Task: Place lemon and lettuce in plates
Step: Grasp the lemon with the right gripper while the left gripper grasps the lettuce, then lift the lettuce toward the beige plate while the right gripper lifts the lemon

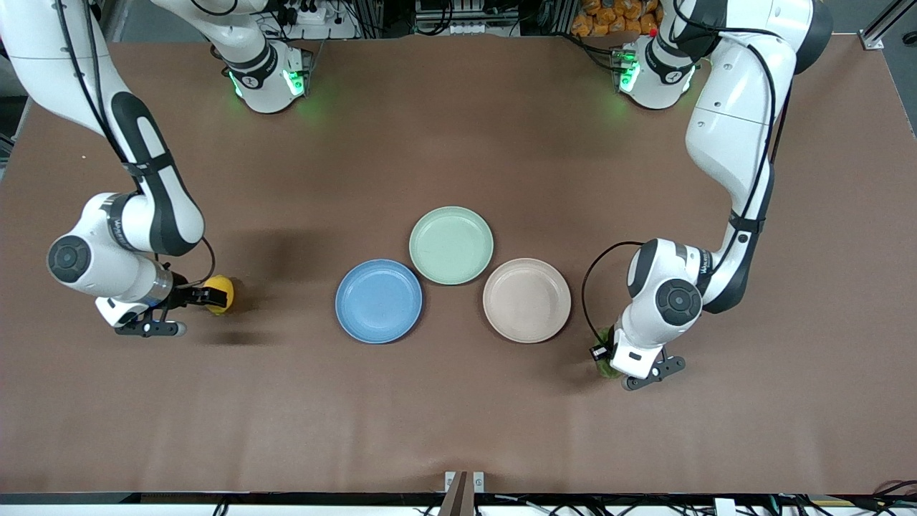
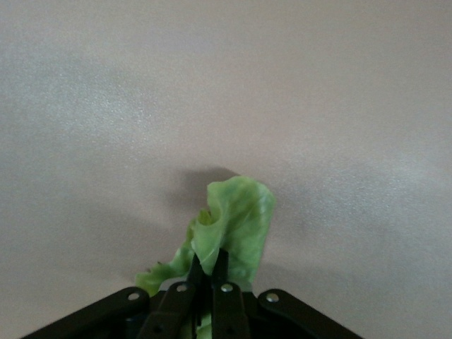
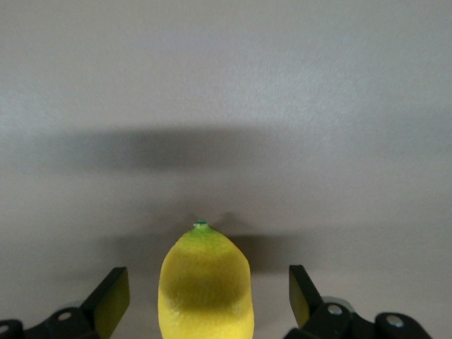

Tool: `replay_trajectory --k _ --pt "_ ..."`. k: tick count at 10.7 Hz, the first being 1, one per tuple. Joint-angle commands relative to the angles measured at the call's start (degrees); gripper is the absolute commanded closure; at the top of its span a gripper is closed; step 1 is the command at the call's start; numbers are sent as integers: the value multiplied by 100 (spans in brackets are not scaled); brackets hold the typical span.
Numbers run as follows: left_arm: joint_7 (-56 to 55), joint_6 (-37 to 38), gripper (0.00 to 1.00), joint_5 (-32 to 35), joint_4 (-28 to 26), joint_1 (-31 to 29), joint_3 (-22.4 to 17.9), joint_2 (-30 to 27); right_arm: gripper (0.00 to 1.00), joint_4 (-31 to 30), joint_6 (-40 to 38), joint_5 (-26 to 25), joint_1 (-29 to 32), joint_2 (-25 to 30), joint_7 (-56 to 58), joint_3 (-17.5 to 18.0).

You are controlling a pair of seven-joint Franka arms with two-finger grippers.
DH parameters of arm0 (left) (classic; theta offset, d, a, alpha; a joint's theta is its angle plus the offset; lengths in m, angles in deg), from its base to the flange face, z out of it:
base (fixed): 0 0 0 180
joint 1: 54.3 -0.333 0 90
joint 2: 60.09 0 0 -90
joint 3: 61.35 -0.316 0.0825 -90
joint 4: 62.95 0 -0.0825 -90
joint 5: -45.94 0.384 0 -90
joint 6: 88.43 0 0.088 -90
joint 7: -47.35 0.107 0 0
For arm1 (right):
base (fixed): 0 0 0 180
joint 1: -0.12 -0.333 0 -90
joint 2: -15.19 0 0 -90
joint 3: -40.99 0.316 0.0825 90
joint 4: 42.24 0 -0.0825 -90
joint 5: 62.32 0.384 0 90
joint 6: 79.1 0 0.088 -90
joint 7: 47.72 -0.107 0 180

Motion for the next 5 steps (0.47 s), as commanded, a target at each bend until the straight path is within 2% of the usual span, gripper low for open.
replay_trajectory --k 1,5 --pt "-172 130 100 141 10 62 -26 -138 0 -330 316 99 21 95 95 41" --pt "-172 1079 100 141 45 62 9 -691 0 -594 650 99 -14 95 77 41"
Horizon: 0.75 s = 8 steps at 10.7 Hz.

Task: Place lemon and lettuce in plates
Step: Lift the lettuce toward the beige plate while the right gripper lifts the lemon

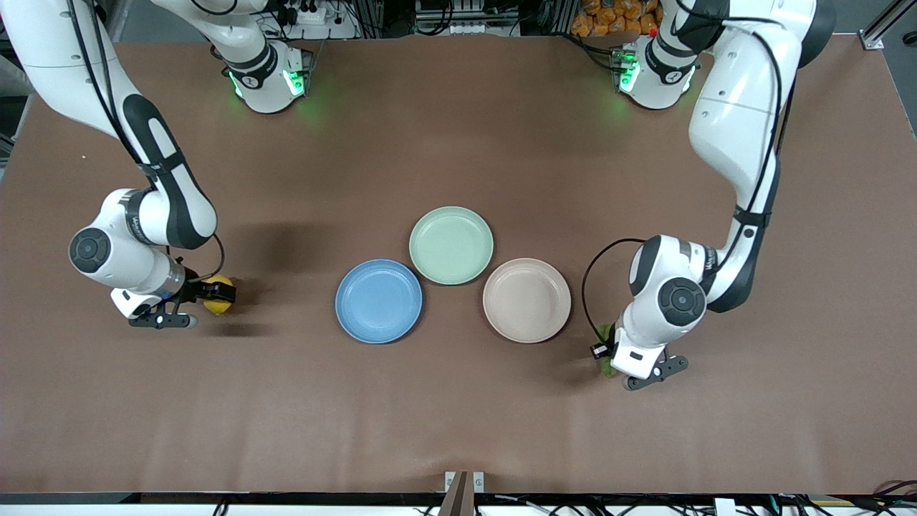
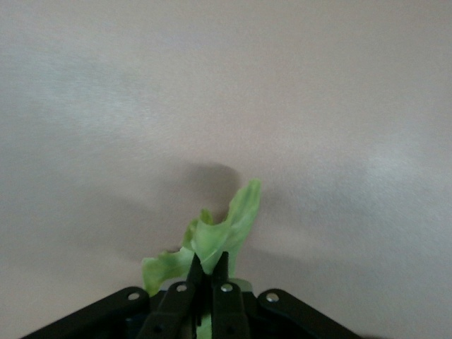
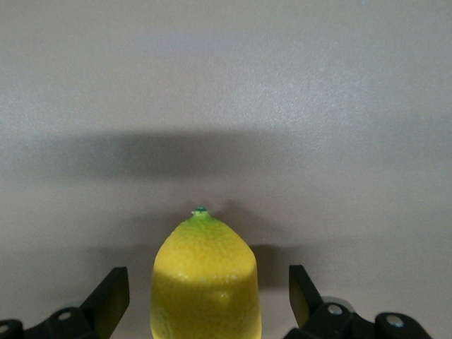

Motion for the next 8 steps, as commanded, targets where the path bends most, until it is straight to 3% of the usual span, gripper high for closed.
replay_trajectory --k 1,2,4,6,8 --pt "-181 546 100 141 -91 44 -5 -483 0 -309 349 108 -22 94 69 25" --pt "-172 678 100 150 -91 70 12 -588 0 -318 377 99 -22 94 60 25" --pt "-189 959 100 132 -91 140 21 -816 35 -310 359 99 -66 94 34 25" --pt "-364 1310 100 79 -91 368 30 -984 62 -301 298 99 -58 94 16 34" --pt "-707 1373 100 62 -83 606 30 -1046 71 -274 289 99 -58 103 25 34"
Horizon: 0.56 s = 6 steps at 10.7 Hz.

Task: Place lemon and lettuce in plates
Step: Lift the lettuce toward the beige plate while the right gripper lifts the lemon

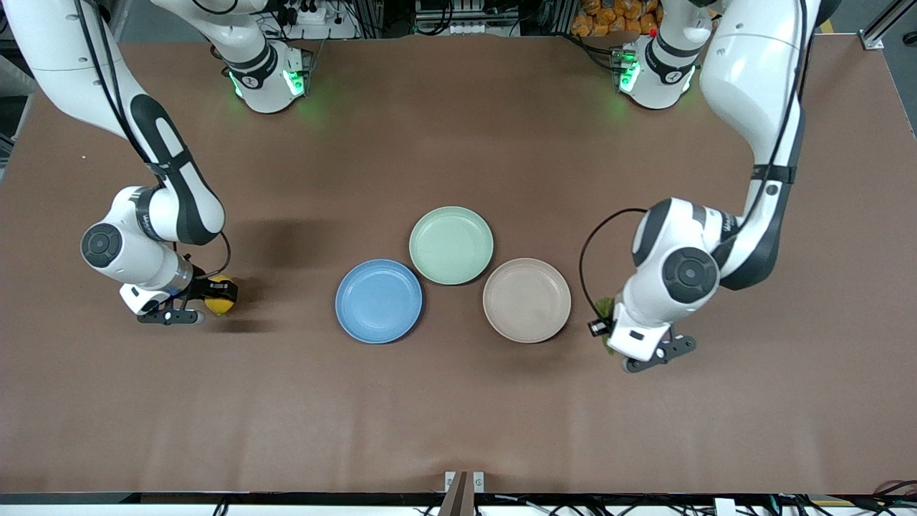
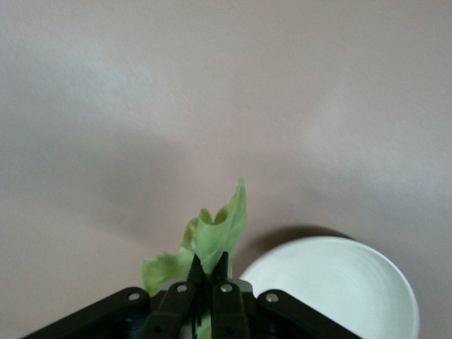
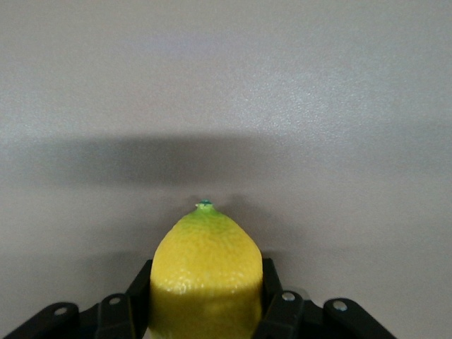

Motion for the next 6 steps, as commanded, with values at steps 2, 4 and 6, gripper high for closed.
replay_trajectory --k 2,4,6 --pt "-690 115 100 62 -93 461 -38 -139 82 1 -208 99 -17 121 36 7" --pt "-1007 115 100 62 -93 698 -38 -87 83 273 -874 108 -78 183 1 33" --pt "-1227 115 100 79 -93 883 -38 -8 83 475 -966 125 -253 174 -304 42"
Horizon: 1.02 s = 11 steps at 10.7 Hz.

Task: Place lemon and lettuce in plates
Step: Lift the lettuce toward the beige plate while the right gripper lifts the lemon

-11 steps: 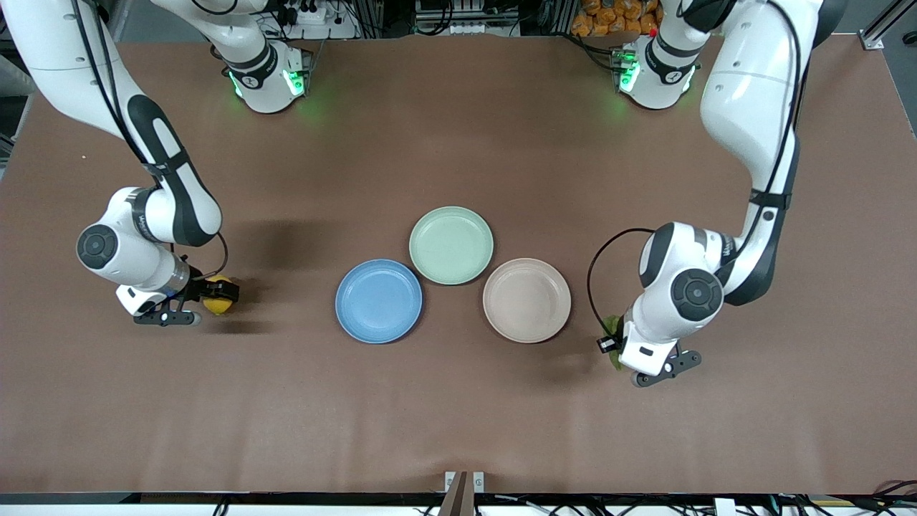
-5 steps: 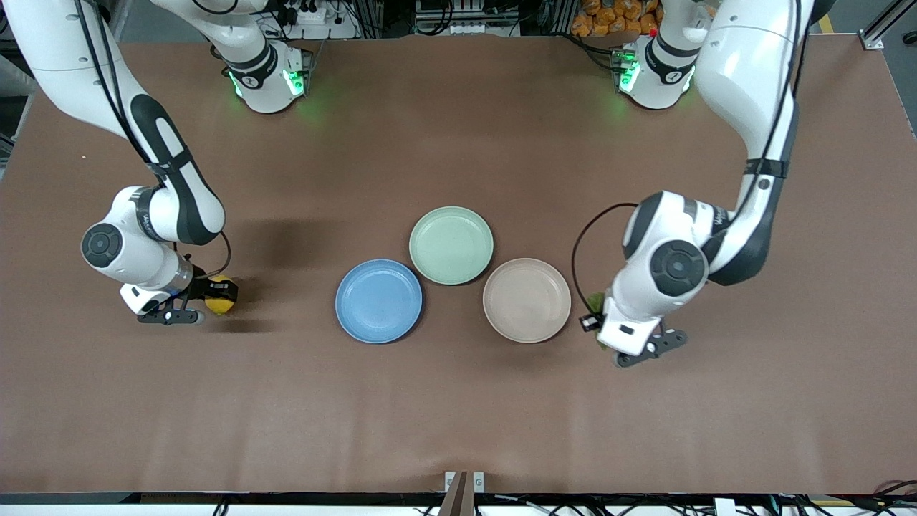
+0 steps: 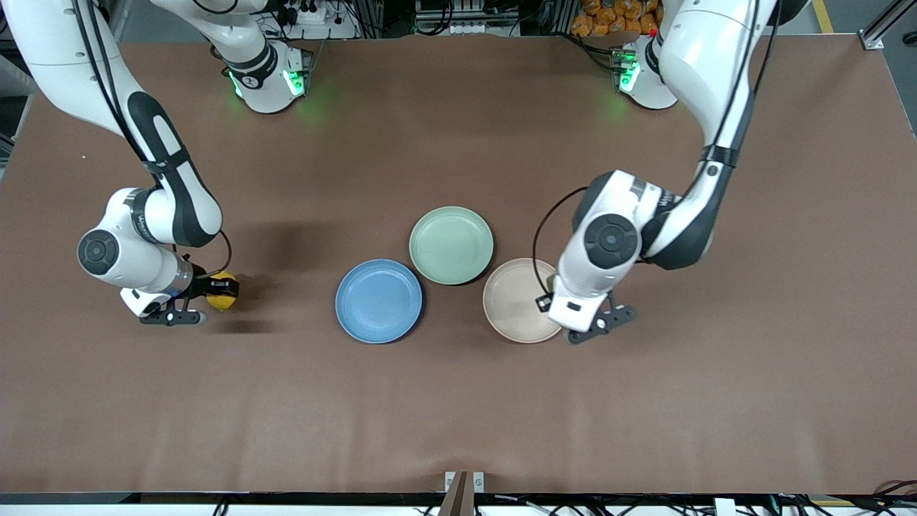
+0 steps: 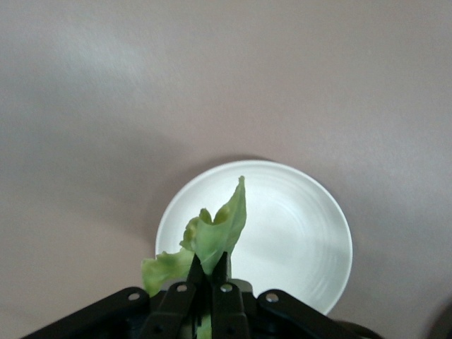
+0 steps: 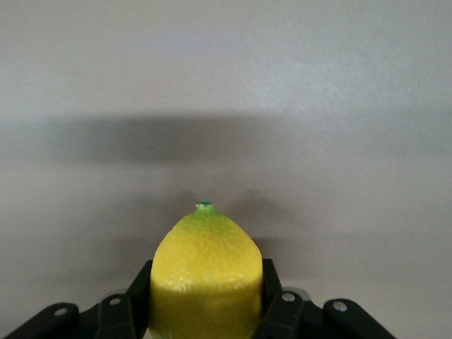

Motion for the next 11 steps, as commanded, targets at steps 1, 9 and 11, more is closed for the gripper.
replay_trajectory --k 1,9,11 --pt "-293 63 100 88 -24 136 -47 24 83 210 -177 93 -335 115 -563 -2" --pt "-294 63 0 308 -41 242 -64 24 84 800 -169 93 -1768 -77 -2753 -10" --pt "64 72 0 308 -41 32 -125 -81 86 905 -142 93 -2049 -174 -3148 -10"
